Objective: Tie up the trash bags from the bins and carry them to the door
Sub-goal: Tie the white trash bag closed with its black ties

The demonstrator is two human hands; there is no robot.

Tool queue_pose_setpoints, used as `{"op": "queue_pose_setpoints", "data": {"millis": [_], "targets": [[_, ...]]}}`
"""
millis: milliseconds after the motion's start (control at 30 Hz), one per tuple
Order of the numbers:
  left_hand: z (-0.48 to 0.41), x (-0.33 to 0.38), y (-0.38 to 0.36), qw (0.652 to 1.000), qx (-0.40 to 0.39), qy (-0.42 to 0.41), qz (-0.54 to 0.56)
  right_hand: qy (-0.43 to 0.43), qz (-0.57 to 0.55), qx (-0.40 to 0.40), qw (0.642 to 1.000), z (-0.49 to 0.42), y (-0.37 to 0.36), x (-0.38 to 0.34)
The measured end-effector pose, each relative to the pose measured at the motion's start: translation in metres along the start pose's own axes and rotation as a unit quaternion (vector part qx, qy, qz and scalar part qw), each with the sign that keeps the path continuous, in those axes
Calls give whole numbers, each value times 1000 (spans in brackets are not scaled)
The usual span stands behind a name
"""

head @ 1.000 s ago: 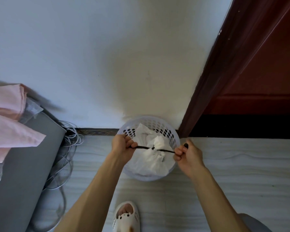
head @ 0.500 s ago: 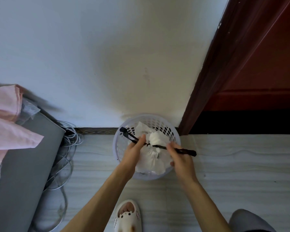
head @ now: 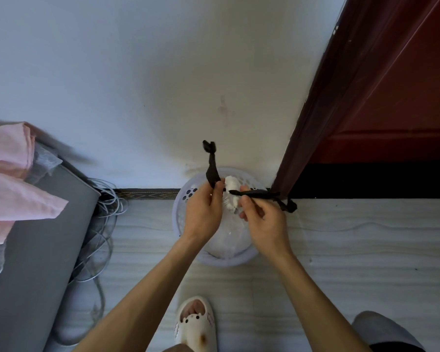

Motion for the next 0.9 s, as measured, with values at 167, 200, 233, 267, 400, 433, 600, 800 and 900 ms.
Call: {"op": "queue_pose_setpoints", "data": {"millis": [167,200,233,267,400,433,600,800,900], "targets": [[9,21,11,985,60,-126,-99,-12,-32,87,996,-9,3,-5],[12,24,10,979,61,-150,-124,-13,-33,89,995,-12,2,-6],[14,27,10,971,63,-176,-151,-21,-48,79,995,-15,-2,-7],[15,30,10,959,67,-205,-182,-32,-65,65,995,-16,-6,-8],[12,41,7,894,75,-297,-327,-55,-95,62,992,-22,-10,-11],[12,44,2,871,64,-326,-363,-56,-102,65,991,-25,-9,-11],[1,56,-9,812,-2,-351,-467,-11,28,-48,998,-38,-23,-13],[-5,60,-12,775,-53,-353,-522,-25,-9,-68,997,-36,-30,3],[-5,56,-15,767,-60,-346,-537,-57,-56,-21,997,-36,-23,8]]}}
Point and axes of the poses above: each hand's wrist, its own z-axis away from the middle knuckle, its own y-axis out of the back of the hand, x = y × z, the point moved 9 cm from there along -z, towards the middle knuckle, and after that the axes turned 3 degrees about y, right-handed, at the moved point
